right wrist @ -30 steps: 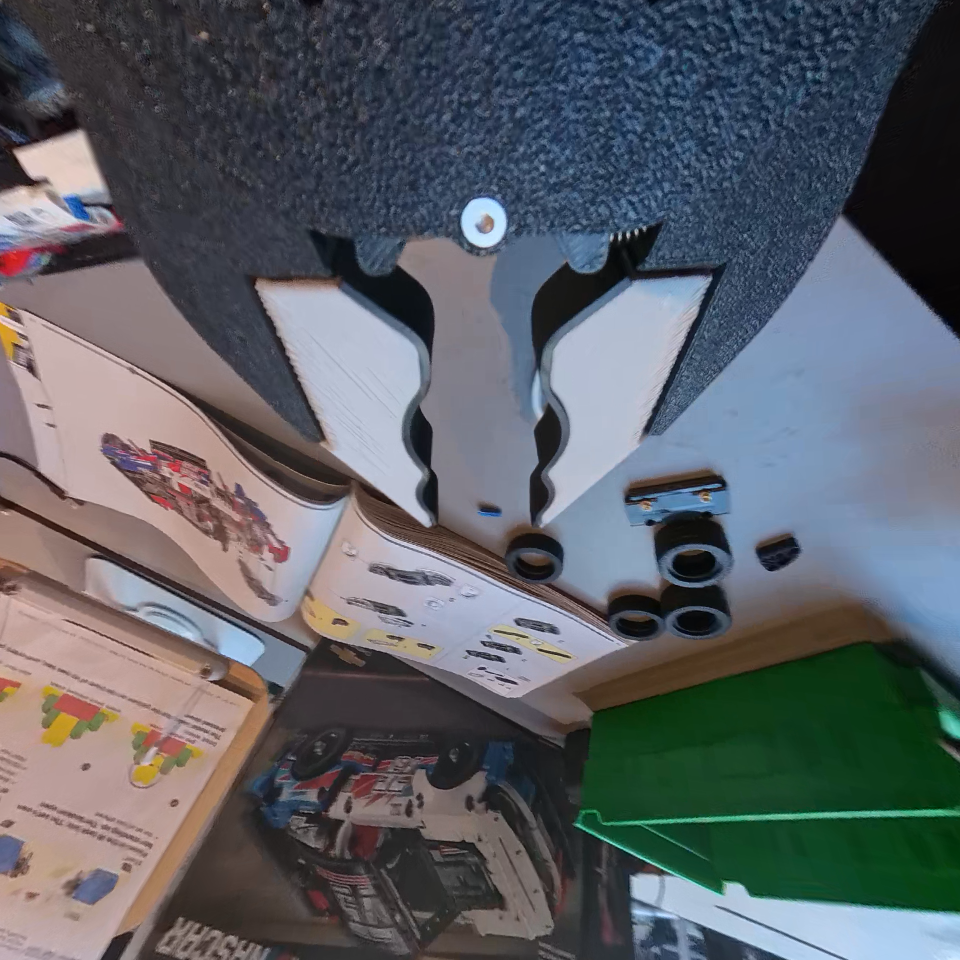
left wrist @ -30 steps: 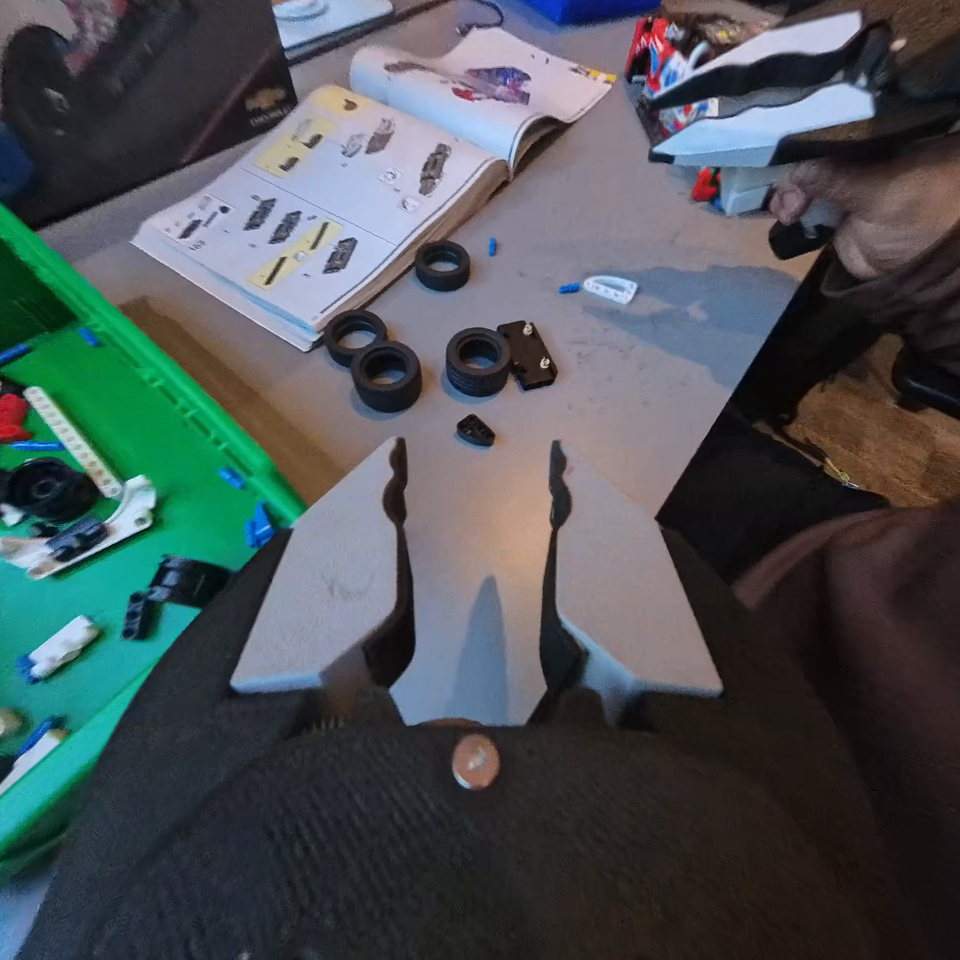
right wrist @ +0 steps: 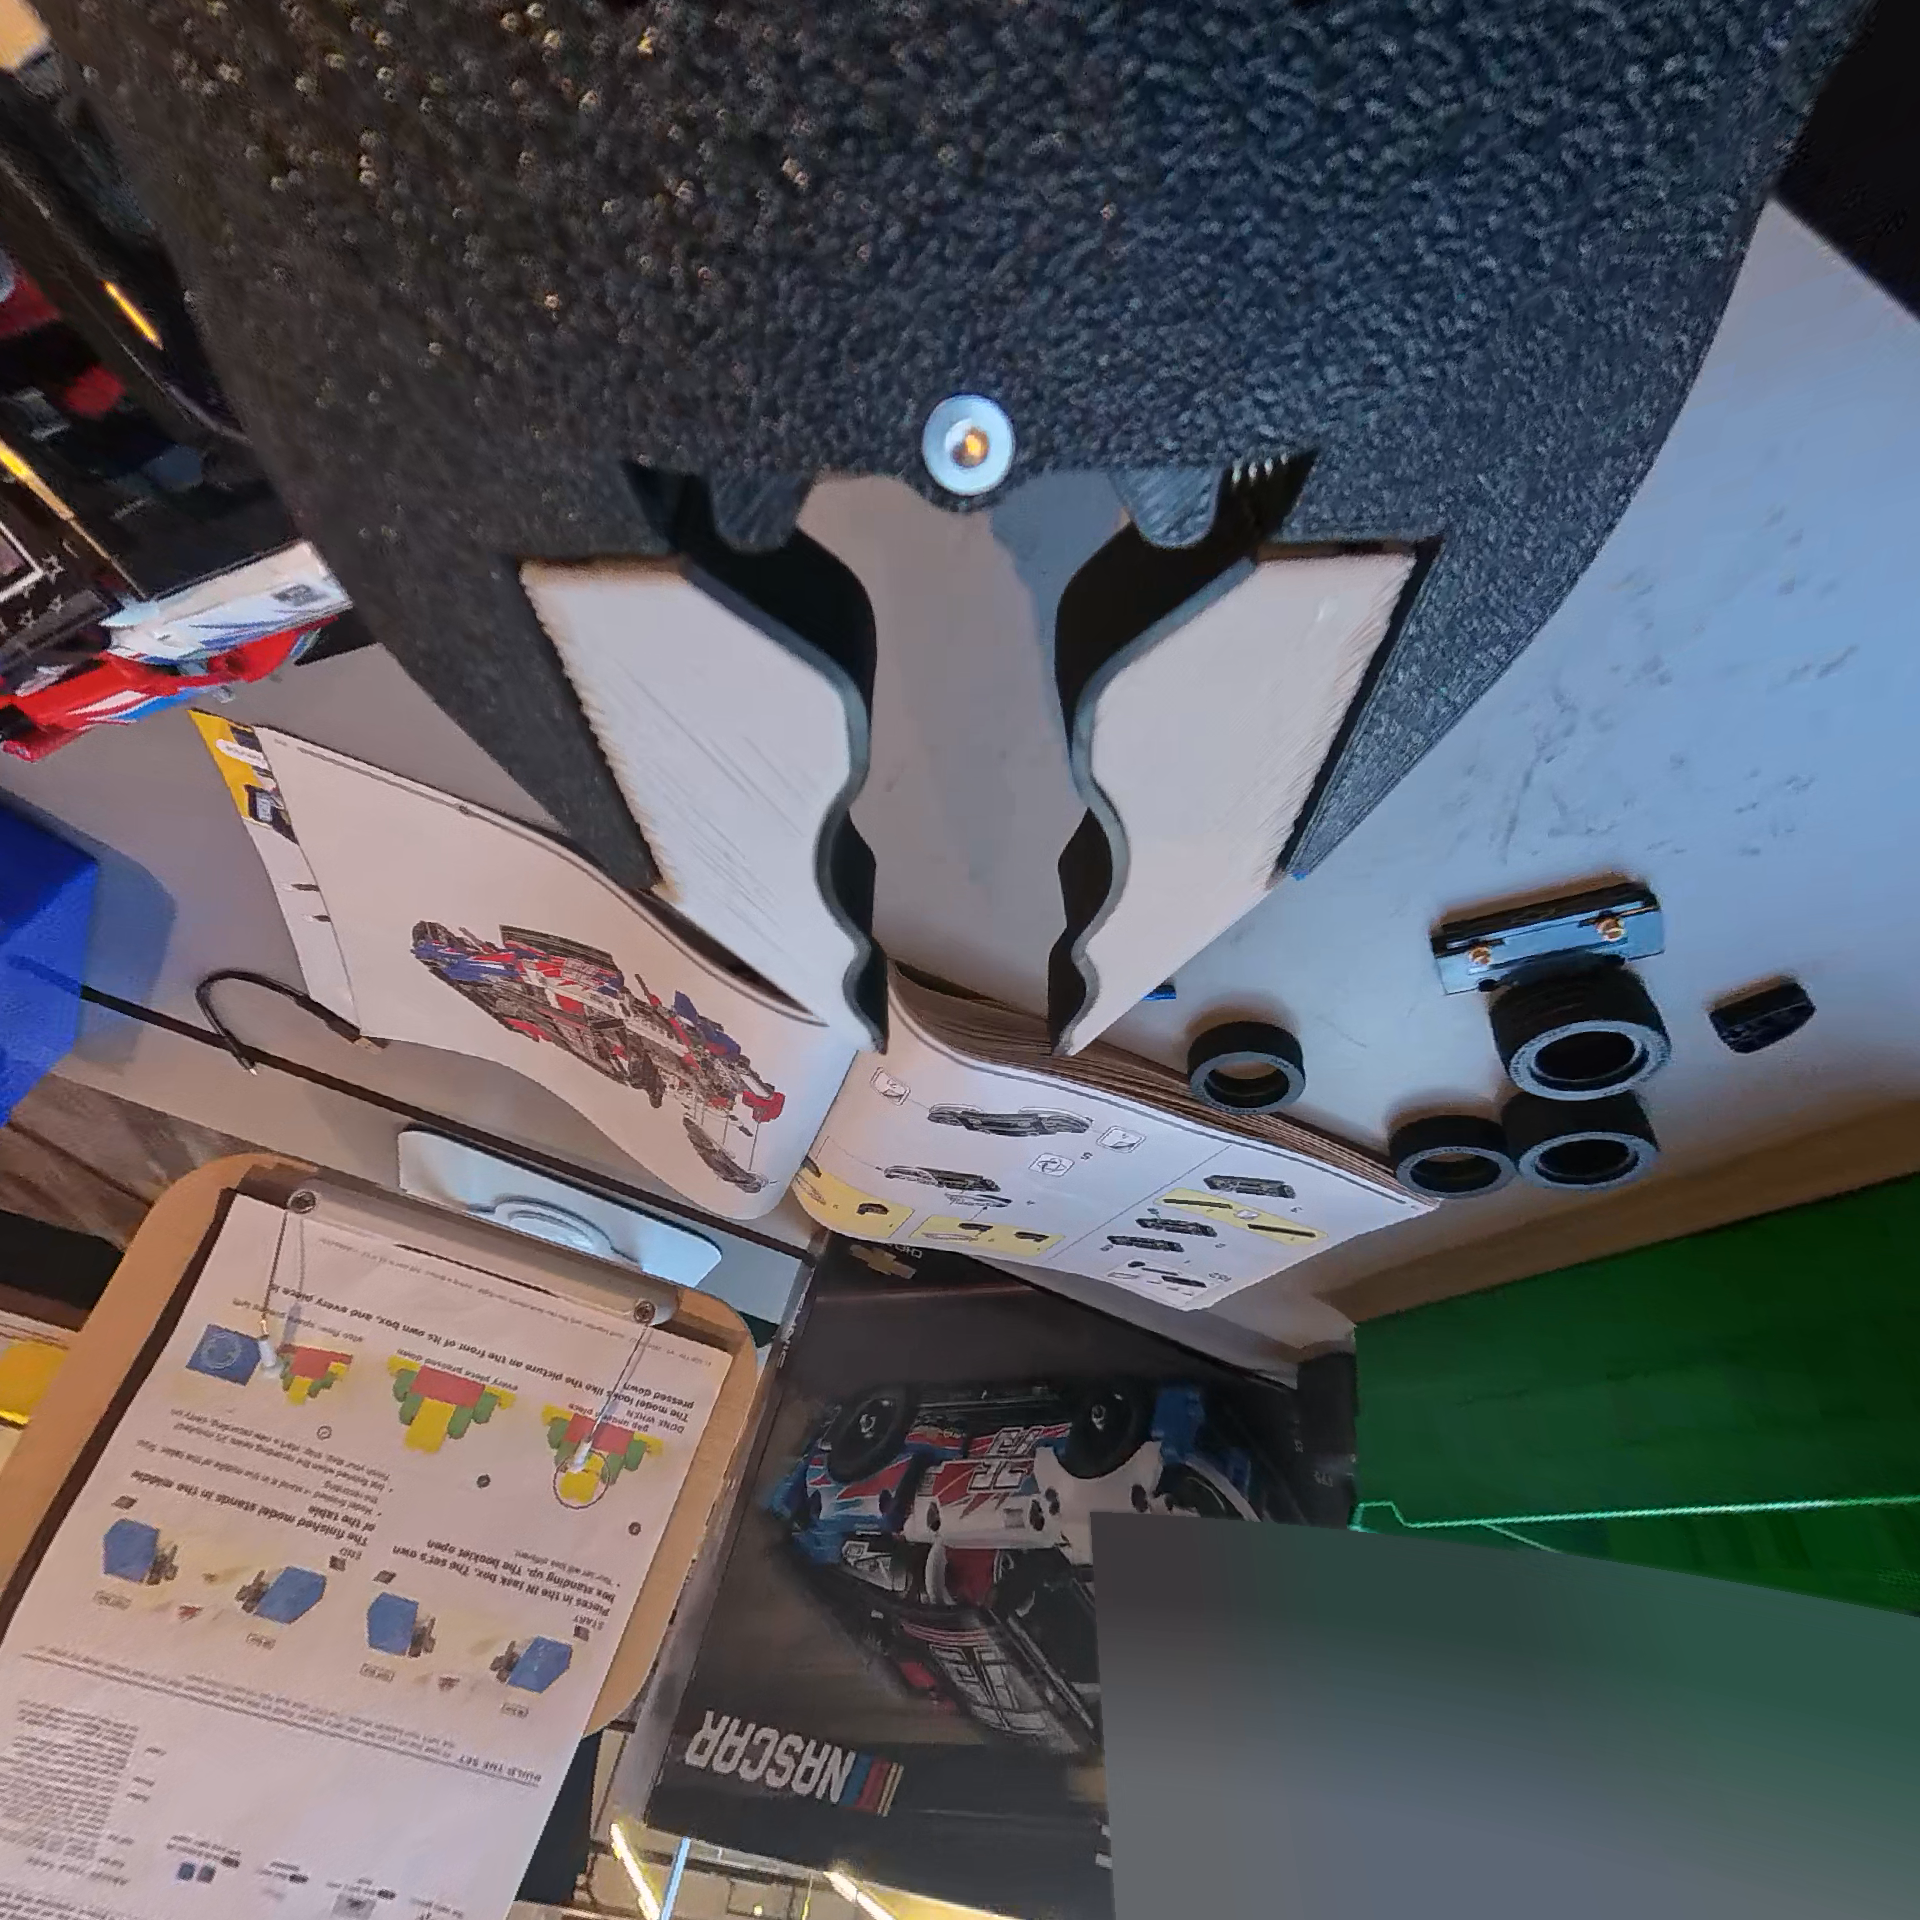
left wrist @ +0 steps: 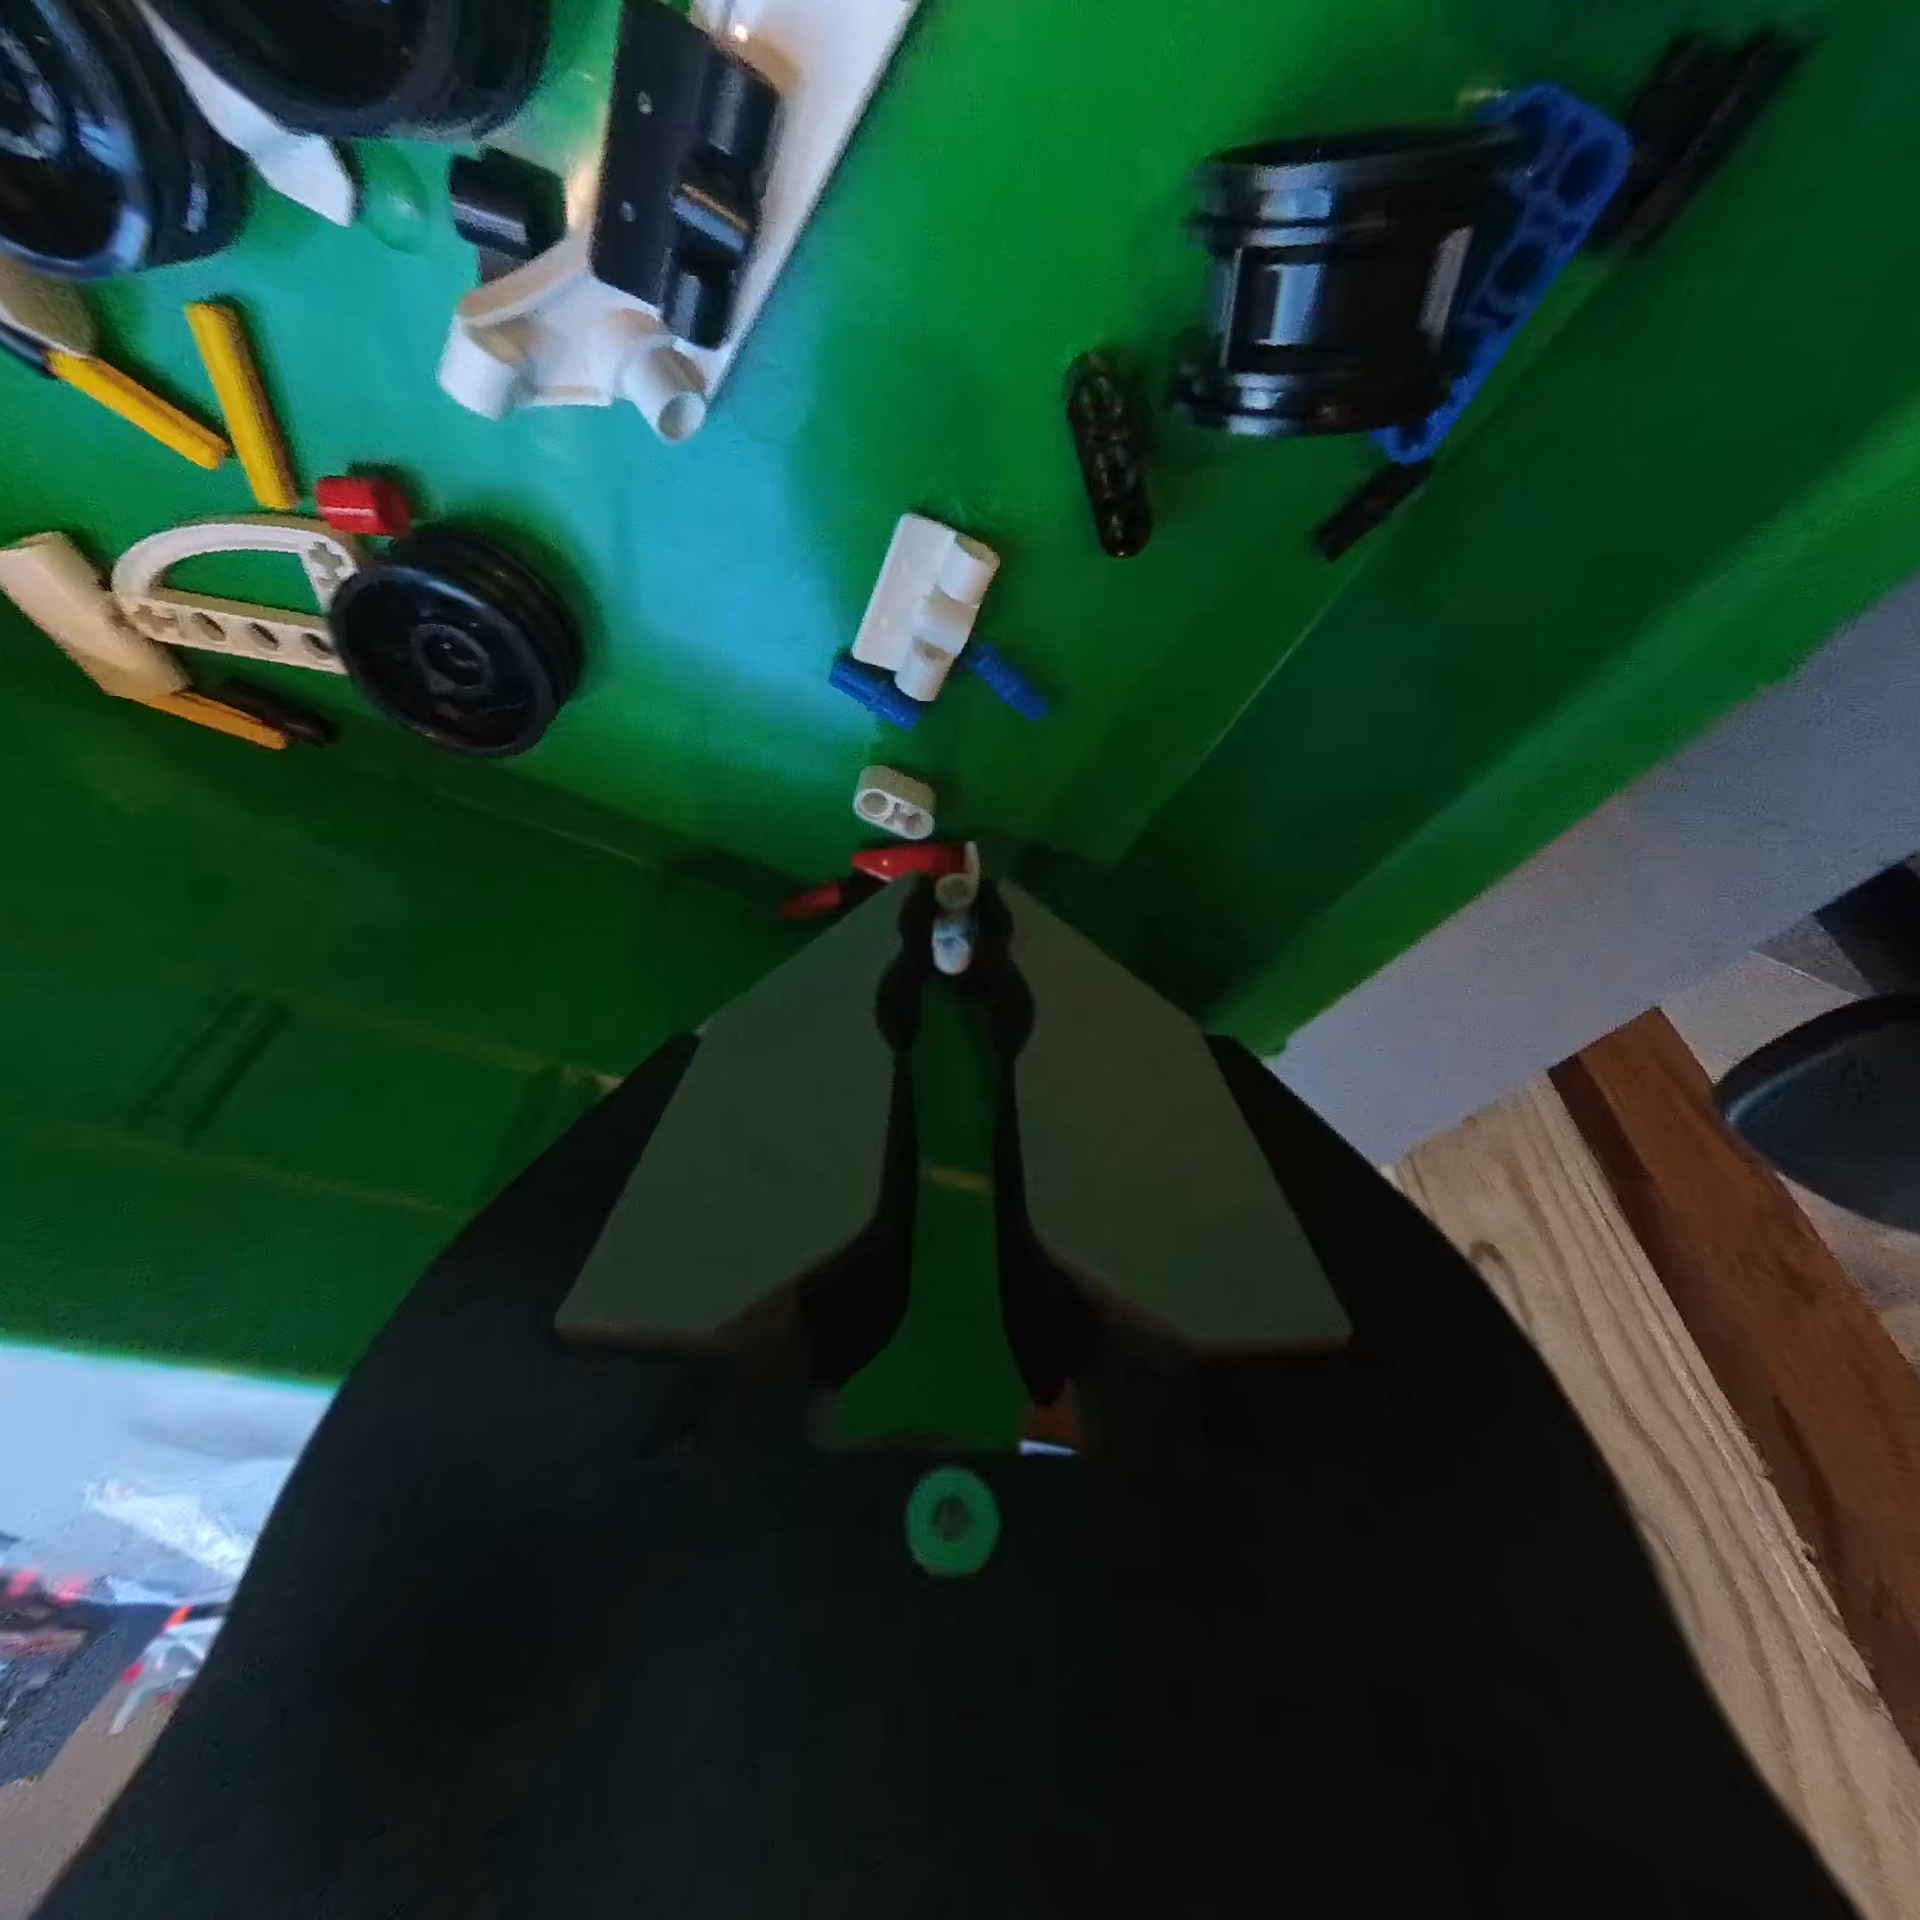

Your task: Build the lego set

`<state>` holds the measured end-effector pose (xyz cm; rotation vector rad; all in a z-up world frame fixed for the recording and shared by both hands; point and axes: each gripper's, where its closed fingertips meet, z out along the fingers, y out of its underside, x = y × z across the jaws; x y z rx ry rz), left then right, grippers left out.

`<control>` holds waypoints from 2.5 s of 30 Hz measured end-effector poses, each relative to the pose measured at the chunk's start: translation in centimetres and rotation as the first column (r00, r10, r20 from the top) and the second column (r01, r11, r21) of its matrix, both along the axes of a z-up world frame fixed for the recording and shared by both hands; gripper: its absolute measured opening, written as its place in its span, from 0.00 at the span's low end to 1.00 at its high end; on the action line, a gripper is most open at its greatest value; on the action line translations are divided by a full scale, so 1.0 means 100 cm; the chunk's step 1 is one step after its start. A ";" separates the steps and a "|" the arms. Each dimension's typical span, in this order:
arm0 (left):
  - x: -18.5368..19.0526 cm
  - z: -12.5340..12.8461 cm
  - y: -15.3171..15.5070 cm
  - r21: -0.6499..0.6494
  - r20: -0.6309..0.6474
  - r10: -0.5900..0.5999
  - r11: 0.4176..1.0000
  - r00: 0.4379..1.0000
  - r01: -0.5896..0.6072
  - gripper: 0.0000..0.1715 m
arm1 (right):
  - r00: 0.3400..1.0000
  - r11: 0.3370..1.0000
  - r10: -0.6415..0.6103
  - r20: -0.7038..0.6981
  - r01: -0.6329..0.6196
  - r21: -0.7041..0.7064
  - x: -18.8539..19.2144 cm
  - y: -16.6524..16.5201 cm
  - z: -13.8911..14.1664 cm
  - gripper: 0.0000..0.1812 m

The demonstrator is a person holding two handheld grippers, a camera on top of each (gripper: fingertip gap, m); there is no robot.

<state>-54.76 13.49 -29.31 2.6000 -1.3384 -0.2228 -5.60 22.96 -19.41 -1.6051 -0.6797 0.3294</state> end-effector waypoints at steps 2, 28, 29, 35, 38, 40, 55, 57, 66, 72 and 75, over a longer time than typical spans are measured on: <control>0.000 0.010 0.011 0.060 0.028 0.020 0.998 0.999 -0.022 0.08 | 1.000 1.000 0.010 -0.003 -0.010 -0.001 0.000 -0.005 0.000 0.16; -0.009 -0.002 0.015 -0.004 -0.144 -0.065 0.998 0.987 0.065 0.13 | 0.999 0.999 0.034 0.009 -0.034 -0.016 -0.004 -0.020 -0.003 0.15; -0.010 0.007 0.021 0.036 -0.152 -0.067 0.997 0.986 0.073 0.13 | 0.999 0.999 0.037 0.006 -0.037 -0.021 -0.005 -0.020 -0.004 0.15; 0.045 0.096 0.082 0.491 0.067 -0.091 0.870 0.994 0.047 0.15 | 0.997 0.996 0.073 -0.019 -0.074 -0.057 -0.014 -0.022 -0.015 0.14; 0.139 0.141 0.092 0.671 0.329 -0.314 0.741 0.891 0.013 0.13 | 0.996 0.994 0.091 -0.012 -0.091 -0.064 -0.020 -0.022 -0.019 0.14; 0.208 0.149 0.080 0.678 0.451 -0.414 0.735 0.791 -0.002 0.13 | 0.995 0.994 0.097 0.001 -0.097 -0.058 -0.022 -0.022 -0.021 0.14; 0.407 -0.011 0.052 0.534 0.546 -0.401 0.843 0.735 0.064 0.20 | 1.000 0.995 0.009 0.017 -0.007 -0.100 0.007 -0.022 -0.033 0.12; 0.400 -0.005 0.055 0.565 0.516 -0.400 0.823 0.757 0.050 0.29 | 1.000 0.994 0.015 0.027 -0.012 -0.107 0.006 -0.025 -0.035 0.12; 0.386 0.058 -0.009 0.674 0.657 -0.481 0.720 0.581 -0.165 0.26 | 0.997 0.990 0.056 0.050 -0.049 -0.130 -0.003 -0.038 -0.044 0.12; 0.358 0.057 -0.026 0.731 0.668 -0.571 0.621 0.477 -0.282 0.27 | 0.995 0.987 0.052 0.086 -0.038 -0.154 -0.007 -0.032 -0.050 0.10; 0.345 0.060 -0.024 0.756 0.652 -0.618 0.570 0.440 -0.321 0.28 | 0.993 0.983 0.055 0.105 -0.035 -0.183 -0.008 -0.030 -0.056 0.10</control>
